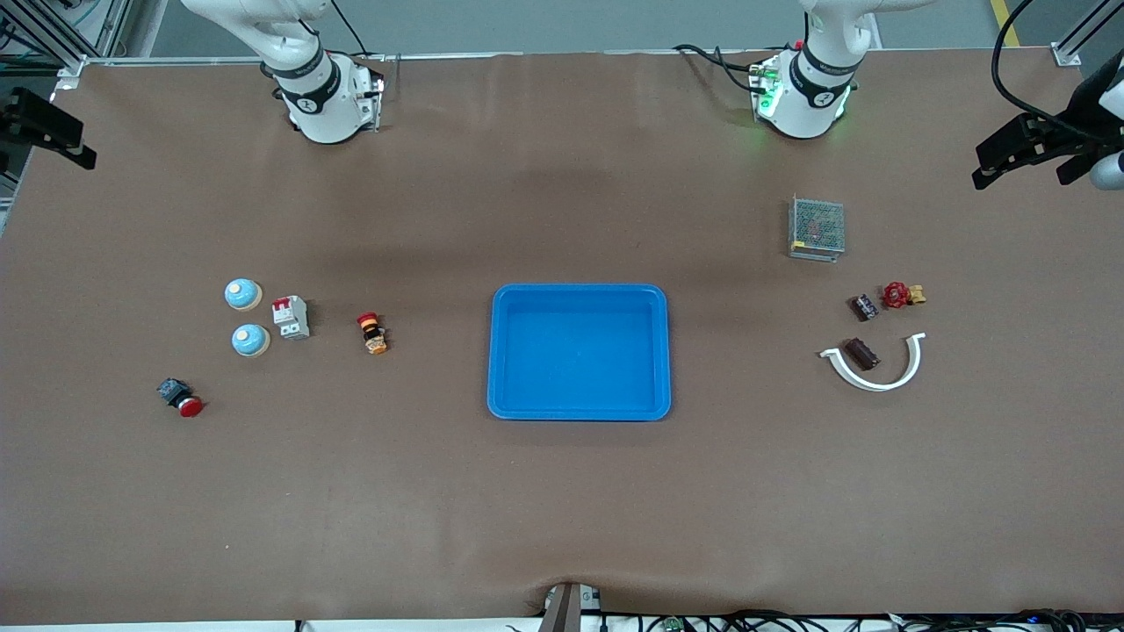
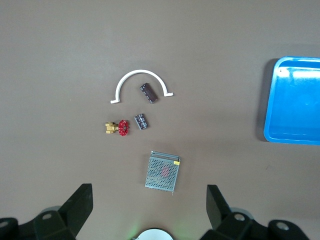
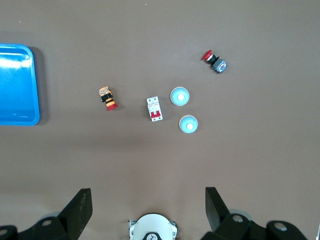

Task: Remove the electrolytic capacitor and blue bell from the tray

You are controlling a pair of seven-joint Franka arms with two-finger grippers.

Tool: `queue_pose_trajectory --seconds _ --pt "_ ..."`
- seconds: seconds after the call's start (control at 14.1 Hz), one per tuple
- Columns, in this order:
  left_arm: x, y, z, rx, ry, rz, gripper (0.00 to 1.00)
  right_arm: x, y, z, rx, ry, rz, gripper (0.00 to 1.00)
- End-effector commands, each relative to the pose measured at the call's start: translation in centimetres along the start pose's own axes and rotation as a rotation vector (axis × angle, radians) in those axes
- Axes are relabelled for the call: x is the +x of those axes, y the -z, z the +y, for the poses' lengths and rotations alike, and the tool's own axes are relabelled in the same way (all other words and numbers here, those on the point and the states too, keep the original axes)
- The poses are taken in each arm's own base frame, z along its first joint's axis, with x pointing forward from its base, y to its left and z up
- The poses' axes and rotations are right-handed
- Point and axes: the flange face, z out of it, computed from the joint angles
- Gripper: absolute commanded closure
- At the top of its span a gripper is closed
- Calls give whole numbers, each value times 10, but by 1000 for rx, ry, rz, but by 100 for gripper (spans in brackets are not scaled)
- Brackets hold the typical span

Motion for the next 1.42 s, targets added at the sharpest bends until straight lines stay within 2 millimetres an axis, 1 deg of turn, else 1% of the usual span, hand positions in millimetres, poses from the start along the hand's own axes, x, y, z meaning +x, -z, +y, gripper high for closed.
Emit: queue_pose_trajectory --seconds 0.0,0.14,0.28,0.57,0.64,0.71,0.85,1.0,1.07,1.14,1.35 --pt "-8 7 -2 5 10 15 0 -20 -11 1 23 -12 8 0" --pt "-8 8 -3 6 12 18 0 -18 -16 3 28 -15 6 0" --pt "-8 9 -2 6 12 21 0 -15 -20 -1 27 -8 12 0" --pt "-7 9 -1 4 -11 21 0 -11 -36 0 26 -11 13 0" --pt "-6 14 0 3 -13 32 0 -10 -39 -1 27 -9 16 0" --pt "-5 21 0 3 -12 47 0 -10 -39 -2 26 -14 18 0" --pt "0 24 -1 -1 -8 55 0 -7 -34 -16 18 -35 27 0" --pt "0 24 -2 -1 -5 55 0 -7 -28 -25 13 -45 38 0" --pt "-1 24 -1 -1 -8 49 0 -7 -24 -27 12 -43 48 0" --pt "-1 23 4 0 -16 43 0 -6 -22 -29 13 -40 52 0" --pt "-2 20 7 2 -22 28 0 -2 -19 -34 28 -65 89 0"
